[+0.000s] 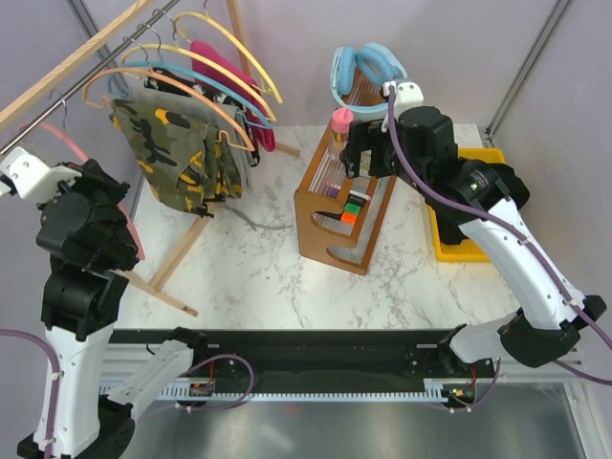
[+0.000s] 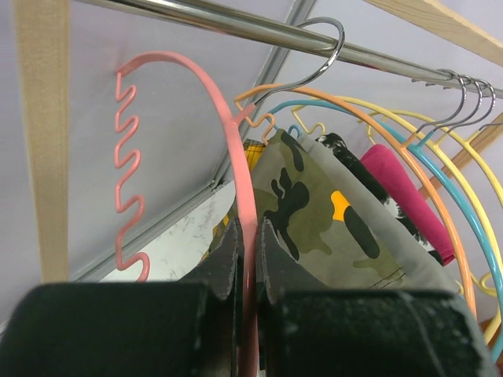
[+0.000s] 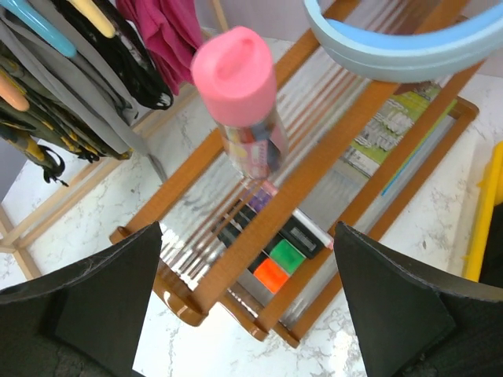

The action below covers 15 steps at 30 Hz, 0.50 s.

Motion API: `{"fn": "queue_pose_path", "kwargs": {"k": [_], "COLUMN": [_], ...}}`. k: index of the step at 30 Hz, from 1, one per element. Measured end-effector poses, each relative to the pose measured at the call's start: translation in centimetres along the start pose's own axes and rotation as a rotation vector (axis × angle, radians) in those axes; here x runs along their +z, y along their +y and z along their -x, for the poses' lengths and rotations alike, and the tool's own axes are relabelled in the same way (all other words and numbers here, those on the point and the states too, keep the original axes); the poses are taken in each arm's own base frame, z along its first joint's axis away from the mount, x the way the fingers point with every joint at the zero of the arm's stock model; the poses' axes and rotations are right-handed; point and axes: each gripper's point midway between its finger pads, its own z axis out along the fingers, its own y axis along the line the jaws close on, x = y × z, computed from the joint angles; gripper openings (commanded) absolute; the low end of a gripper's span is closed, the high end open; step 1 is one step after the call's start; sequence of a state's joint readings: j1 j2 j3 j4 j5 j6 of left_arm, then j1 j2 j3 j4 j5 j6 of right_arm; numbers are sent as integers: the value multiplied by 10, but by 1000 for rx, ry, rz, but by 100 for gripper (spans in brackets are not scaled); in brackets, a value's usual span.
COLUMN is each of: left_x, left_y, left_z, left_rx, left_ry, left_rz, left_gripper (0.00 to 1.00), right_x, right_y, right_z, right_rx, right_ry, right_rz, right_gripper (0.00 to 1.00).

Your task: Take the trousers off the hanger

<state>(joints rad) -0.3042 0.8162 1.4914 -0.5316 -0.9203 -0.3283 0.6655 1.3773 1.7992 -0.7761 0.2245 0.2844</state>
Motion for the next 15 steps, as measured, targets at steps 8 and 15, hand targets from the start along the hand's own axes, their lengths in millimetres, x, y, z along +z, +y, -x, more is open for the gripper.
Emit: {"fn": "queue_pose_path", "kwargs": {"k": [8,15], "left_x": [-22,-32], "left_y": [26,34], "left_z": [7,-5], "left_rx": [-63,-89], "left_ry": [-32,-17], "left_rz": [-22,-57], "left_gripper": [12,61], "right_x": [31,48], "right_y": [71,163], "right_z": [35,49], "right_rx": [-38,-68], "right_ry": [-19,-84], "right_rz": [204,503], "right_gripper": [97,95]}}
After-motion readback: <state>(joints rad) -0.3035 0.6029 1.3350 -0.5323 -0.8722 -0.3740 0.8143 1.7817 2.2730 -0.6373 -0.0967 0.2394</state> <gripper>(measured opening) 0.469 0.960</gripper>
